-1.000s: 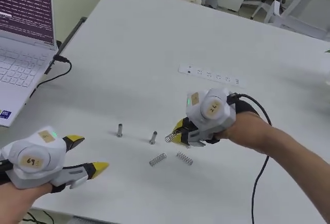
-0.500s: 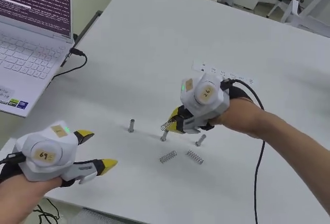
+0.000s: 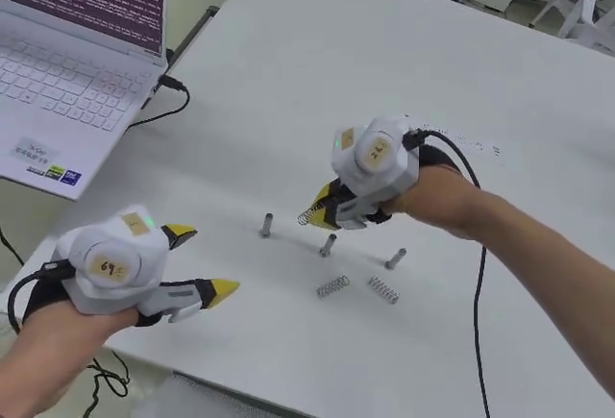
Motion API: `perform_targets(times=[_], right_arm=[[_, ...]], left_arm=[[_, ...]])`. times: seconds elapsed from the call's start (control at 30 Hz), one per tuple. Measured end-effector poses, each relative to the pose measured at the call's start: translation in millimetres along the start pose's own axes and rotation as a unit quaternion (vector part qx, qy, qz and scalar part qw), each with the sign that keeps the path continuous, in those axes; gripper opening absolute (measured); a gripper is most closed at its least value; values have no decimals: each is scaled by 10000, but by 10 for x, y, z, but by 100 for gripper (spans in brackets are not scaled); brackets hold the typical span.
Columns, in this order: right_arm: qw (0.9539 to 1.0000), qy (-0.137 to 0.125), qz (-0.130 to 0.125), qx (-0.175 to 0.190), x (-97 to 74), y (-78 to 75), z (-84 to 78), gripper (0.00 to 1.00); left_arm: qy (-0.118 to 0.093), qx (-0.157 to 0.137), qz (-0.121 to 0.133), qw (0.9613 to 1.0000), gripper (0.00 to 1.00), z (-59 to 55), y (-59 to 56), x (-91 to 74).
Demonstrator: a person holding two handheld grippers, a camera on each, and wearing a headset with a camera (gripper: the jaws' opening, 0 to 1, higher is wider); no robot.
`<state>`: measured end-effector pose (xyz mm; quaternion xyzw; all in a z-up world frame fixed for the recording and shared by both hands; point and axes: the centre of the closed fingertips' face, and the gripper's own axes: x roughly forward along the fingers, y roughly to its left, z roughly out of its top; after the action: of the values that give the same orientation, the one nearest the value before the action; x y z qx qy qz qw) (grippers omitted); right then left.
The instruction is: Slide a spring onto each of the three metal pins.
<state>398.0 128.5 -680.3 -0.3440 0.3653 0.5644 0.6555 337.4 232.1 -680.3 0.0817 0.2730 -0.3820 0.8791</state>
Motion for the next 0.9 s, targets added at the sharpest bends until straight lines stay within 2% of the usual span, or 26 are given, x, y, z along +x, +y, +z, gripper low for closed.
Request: perform_targets(times=[0.23,0.53,0.77,0.9], right_arm=[[9998,-67,34,158,188,-30,49,8],[9996,-67,13,268,338,-129,93,8],[9994,-27,73,332,454,-129,87,8],[9993,-31,47,363,463,-157,94,8]], left_arm=[[-30,-5,11,10000,51,42,38,14],[-42,-71,-44,10000,53,60,-21,25],[-6,-135,-93,9999,53,-13,-48,44],[-4,-185,-105,9998,53,-40,-37,40]])
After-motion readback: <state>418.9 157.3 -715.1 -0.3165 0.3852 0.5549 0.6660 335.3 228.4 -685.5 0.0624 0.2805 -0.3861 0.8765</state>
